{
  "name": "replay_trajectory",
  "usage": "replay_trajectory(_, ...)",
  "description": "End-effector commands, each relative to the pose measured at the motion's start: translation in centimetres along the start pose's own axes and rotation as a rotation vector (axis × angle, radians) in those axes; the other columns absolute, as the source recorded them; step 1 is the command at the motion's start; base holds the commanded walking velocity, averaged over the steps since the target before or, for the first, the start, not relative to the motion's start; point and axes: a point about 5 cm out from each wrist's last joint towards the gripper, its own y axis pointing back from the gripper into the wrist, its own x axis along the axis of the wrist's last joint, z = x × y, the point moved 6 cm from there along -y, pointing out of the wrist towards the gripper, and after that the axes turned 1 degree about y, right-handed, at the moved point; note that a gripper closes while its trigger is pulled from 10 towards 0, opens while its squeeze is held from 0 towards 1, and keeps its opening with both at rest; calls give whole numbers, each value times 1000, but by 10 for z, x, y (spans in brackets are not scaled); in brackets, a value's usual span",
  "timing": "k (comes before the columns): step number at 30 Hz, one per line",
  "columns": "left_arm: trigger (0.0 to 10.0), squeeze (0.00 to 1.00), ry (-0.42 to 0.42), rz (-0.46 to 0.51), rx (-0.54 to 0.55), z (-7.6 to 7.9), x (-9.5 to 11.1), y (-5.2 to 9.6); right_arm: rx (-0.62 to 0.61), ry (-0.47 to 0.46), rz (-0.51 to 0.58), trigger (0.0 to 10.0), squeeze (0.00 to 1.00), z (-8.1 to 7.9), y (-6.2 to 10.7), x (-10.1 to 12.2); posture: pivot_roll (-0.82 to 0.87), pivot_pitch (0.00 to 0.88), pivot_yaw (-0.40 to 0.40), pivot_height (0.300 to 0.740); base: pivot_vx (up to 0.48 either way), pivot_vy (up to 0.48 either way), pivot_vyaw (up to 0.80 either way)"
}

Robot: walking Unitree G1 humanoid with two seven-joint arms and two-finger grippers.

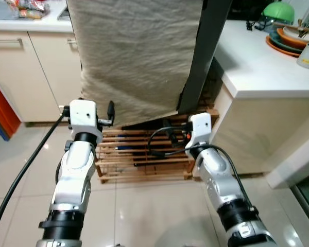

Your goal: Restocking fridge

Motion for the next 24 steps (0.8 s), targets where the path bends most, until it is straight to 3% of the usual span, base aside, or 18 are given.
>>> replay_trajectory(1, 10000, 0, 15, -20, -6, 4, -4, -1, -13, 11, 32, 10000, 0, 5, 0, 9, -29, 0, -5, 740, 446, 0, 0)
replay_trajectory(24, 10000, 0, -5, 18, -20, 4, 3, -10, 15, 13, 39, 10000, 0, -1, -4, 11, -13, 0, -12, 740, 439, 0, 0)
